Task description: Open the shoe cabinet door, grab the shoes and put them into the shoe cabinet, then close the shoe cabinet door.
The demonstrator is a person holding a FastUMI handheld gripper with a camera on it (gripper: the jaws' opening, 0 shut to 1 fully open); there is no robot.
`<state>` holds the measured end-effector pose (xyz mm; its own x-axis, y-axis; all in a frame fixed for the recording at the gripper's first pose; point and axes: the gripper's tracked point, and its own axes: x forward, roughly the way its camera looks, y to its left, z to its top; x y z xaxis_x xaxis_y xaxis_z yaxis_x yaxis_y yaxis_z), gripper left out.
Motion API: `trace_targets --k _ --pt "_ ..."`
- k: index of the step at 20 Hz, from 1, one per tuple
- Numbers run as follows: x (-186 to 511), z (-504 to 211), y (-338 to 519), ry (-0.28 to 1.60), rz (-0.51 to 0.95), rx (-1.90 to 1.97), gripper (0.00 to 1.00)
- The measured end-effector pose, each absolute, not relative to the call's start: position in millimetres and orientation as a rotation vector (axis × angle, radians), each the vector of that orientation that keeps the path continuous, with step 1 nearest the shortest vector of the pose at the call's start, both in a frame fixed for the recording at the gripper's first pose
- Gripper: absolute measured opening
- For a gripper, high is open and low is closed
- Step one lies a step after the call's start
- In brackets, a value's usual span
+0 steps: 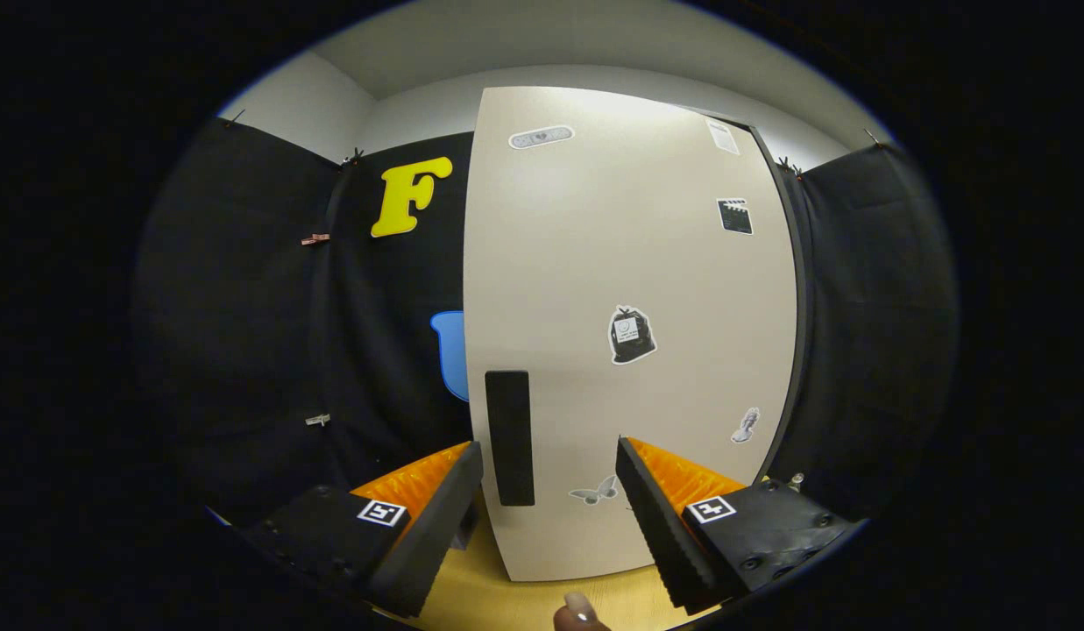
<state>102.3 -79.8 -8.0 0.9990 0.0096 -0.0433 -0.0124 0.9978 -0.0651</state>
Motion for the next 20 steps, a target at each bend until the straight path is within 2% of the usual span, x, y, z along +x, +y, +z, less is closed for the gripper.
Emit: trace_targets --k 20 --pt "28.0 16.5 -107.8 0.011 0.028 -0.077 1.00"
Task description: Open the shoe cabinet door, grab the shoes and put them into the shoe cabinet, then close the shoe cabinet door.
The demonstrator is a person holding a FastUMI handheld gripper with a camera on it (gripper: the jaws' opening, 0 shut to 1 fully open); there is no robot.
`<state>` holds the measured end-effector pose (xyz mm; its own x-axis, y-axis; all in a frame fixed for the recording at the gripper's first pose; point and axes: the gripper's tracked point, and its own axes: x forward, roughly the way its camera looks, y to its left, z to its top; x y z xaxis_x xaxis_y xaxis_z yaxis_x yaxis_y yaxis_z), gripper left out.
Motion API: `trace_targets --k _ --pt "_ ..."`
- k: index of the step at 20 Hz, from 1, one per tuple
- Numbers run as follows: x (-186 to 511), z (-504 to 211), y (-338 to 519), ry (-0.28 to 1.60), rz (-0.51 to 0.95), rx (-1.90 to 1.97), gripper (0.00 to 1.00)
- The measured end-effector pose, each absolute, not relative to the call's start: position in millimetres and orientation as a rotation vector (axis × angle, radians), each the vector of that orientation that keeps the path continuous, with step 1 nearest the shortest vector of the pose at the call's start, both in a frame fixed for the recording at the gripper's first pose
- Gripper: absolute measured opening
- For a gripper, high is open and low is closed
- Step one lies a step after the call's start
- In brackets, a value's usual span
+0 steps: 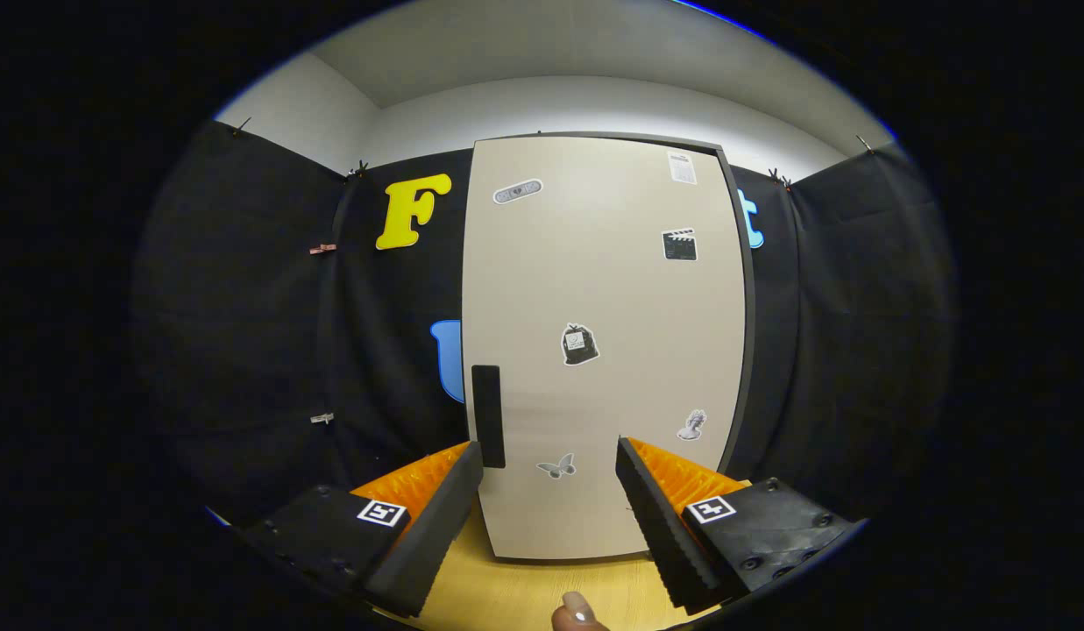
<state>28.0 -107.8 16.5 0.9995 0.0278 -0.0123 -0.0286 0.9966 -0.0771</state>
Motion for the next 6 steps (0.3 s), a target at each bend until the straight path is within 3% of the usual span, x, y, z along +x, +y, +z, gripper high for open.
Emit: trace_targets --k 6 --pt "14.6 15.9 -106.0 0.017 0.028 -0.079 1.00"
